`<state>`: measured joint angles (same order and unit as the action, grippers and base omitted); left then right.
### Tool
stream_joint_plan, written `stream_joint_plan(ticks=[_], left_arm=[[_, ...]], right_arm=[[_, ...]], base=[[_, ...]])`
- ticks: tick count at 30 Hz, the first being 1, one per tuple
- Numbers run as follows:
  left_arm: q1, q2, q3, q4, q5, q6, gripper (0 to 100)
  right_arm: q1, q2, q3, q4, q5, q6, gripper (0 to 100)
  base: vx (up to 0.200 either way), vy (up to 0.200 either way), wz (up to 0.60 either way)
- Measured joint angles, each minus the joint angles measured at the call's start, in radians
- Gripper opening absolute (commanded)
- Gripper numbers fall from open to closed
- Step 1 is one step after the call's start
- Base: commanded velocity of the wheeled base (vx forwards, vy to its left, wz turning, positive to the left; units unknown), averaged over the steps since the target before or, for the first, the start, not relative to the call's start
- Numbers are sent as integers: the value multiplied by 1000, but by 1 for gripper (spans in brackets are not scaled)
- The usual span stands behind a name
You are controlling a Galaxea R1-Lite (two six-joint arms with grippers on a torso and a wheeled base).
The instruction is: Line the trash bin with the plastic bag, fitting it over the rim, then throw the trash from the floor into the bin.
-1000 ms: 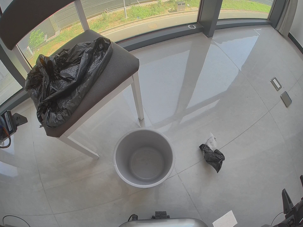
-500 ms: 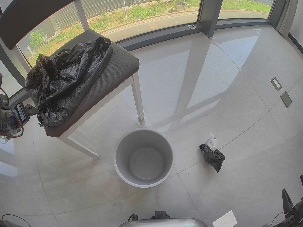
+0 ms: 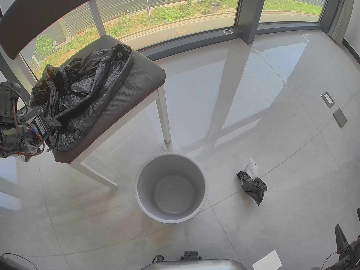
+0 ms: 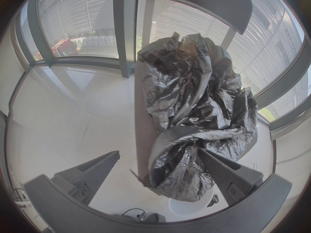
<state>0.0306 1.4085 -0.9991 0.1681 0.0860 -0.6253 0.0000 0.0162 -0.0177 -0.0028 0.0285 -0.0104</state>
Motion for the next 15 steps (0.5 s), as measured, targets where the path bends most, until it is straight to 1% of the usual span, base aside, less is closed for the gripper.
stream_joint_plan(ticks=[6,7,15], left_arm=[[-15,11,2,-7,-1,-8,100],[-16,11,2,-7,-1,-8,0],[-17,6,12,-5,-1,-8,0]], right_arm=[[0,0,0,0,0,0,100],[0,0,0,0,0,0,100],[0,0,0,0,0,0,100]], base=[[0,0,0],[0,0,0],[0,0,0]])
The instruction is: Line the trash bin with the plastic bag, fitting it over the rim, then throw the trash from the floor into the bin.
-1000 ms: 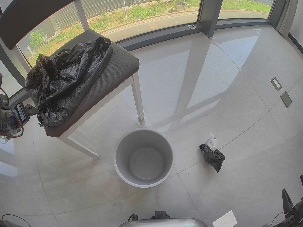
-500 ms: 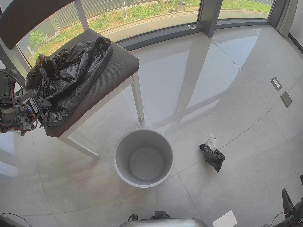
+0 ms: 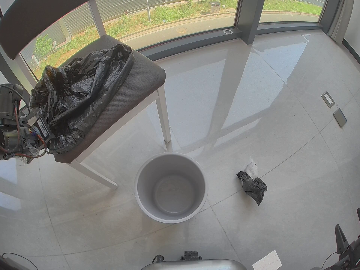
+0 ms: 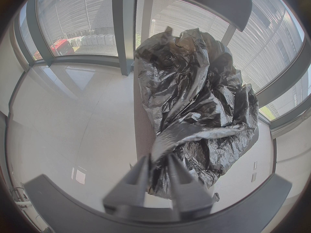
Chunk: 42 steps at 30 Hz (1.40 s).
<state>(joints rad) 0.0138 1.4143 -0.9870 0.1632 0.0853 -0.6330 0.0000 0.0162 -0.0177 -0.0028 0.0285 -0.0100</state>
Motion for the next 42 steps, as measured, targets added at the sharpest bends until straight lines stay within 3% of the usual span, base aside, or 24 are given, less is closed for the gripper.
stream_joint_plan(ticks=[8,14,19,26,29,36,42], left_arm=[[-5,-5,15,1,0,0,0],[-64,-45,10,0,1,6,0],[-178,-121,8,10,7,73,0],[-344,-270,5,104,15,343,0],[-421,-329,-1,135,16,408,0],[-581,-414,-20,155,16,457,0],[-644,-445,-24,154,14,459,0]], right_arm=[[0,0,0,1,1,7,100],[0,0,0,0,6,9,100],[0,0,0,0,8,8,100],[0,0,0,0,19,-1,100],[0,0,0,-2,41,-29,100],[1,0,0,-9,85,-56,100],[15,59,-113,-14,123,101,100]], base=[[0,0,0],[0,0,0],[0,0,0],[0,0,0],[0,0,0],[0,0,0],[0,0,0]])
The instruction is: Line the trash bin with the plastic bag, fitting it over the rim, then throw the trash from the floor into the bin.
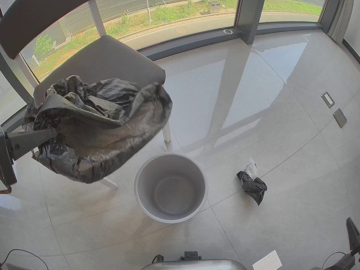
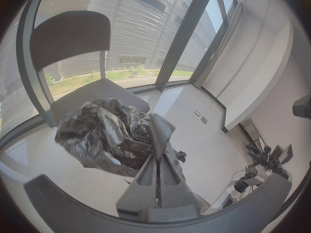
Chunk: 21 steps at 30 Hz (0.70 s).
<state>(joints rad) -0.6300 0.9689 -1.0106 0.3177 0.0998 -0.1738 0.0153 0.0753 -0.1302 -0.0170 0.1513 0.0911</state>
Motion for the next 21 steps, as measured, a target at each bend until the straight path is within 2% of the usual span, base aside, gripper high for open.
stream_joint_plan(ticks=[4,14,18,21], left_arm=[[-37,-5,-6,-4,-4,0,0],[-119,31,-68,-34,9,-3,0],[-137,74,-121,-48,54,-11,0],[-146,120,-179,-64,87,-27,0]], right_arm=[[13,129,-119,-5,22,38,100],[90,575,-267,-28,53,-15,100],[147,773,-301,-113,55,-29,100],[197,921,-317,-239,50,-40,100]], base=[[0,0,0],[0,0,0],[0,0,0],[0,0,0]])
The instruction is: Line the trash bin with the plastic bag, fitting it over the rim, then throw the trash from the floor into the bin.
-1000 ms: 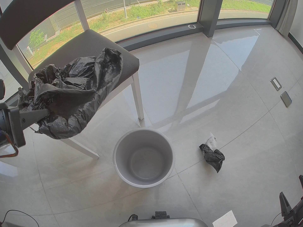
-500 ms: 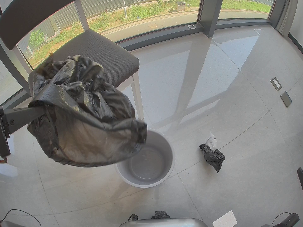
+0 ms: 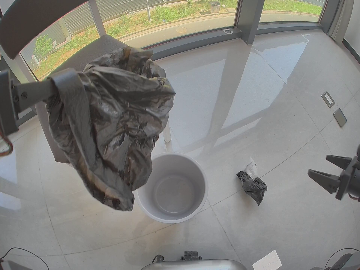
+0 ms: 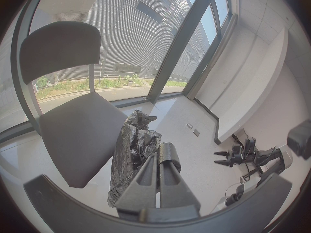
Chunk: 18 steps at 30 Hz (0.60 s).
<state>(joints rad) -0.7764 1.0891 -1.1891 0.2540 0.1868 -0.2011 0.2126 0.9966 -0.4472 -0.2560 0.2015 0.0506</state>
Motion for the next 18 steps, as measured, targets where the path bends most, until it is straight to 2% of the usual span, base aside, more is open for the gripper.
stream_joint_plan(ticks=[7,12,18], left_arm=[[-13,102,-97,-69,39,-41,0],[-23,178,-140,-209,56,-86,0],[-37,252,-214,-227,63,-113,0]], right_arm=[[151,276,-39,-194,-86,-12,100],[240,404,-81,-234,-126,-13,100],[299,511,-153,-246,-135,-16,100]], base=[[0,0,0],[0,0,0],[0,0,0]])
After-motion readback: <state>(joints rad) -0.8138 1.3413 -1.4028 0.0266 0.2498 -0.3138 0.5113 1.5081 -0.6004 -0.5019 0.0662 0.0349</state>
